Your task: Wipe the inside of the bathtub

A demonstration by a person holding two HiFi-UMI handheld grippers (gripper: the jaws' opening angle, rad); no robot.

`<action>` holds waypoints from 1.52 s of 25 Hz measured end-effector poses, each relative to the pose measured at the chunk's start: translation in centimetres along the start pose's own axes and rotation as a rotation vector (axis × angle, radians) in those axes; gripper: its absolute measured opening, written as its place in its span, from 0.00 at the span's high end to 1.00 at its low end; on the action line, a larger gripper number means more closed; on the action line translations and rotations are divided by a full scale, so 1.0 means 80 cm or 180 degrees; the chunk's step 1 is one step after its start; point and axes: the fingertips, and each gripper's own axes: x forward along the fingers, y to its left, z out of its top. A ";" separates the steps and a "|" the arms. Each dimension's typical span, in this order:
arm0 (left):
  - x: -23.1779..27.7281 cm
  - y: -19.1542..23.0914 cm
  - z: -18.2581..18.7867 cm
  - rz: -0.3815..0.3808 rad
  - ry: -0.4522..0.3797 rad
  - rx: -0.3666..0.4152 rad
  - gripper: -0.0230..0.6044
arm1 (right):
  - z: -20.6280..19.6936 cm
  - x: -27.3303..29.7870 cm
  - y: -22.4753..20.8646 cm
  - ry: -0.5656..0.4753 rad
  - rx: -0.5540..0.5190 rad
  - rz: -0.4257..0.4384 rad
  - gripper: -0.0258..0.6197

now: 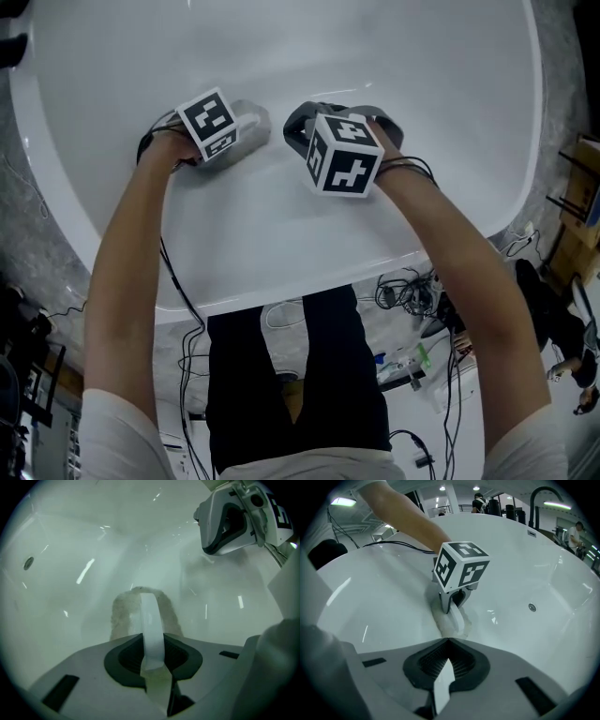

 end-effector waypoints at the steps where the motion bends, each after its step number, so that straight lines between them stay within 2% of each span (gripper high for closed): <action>1: -0.004 -0.004 -0.001 0.0006 -0.0024 0.0007 0.81 | 0.004 -0.001 0.001 0.0000 -0.0008 0.0003 0.93; 18: -0.075 -0.090 -0.037 0.0039 -0.0066 0.0176 0.81 | 0.055 -0.038 0.049 -0.0011 -0.0087 0.0015 0.93; 27: -0.117 -0.139 -0.046 0.0215 -0.0076 0.0329 0.81 | 0.059 -0.070 0.076 -0.0028 -0.0108 0.0014 0.93; 33: -0.154 -0.180 -0.066 0.0297 -0.0140 0.0459 0.81 | 0.082 -0.100 0.090 -0.0072 -0.0081 -0.0022 0.93; 38: -0.175 -0.201 -0.082 0.0446 -0.0198 0.0454 0.81 | 0.107 -0.116 0.108 -0.0073 -0.0127 -0.0029 0.93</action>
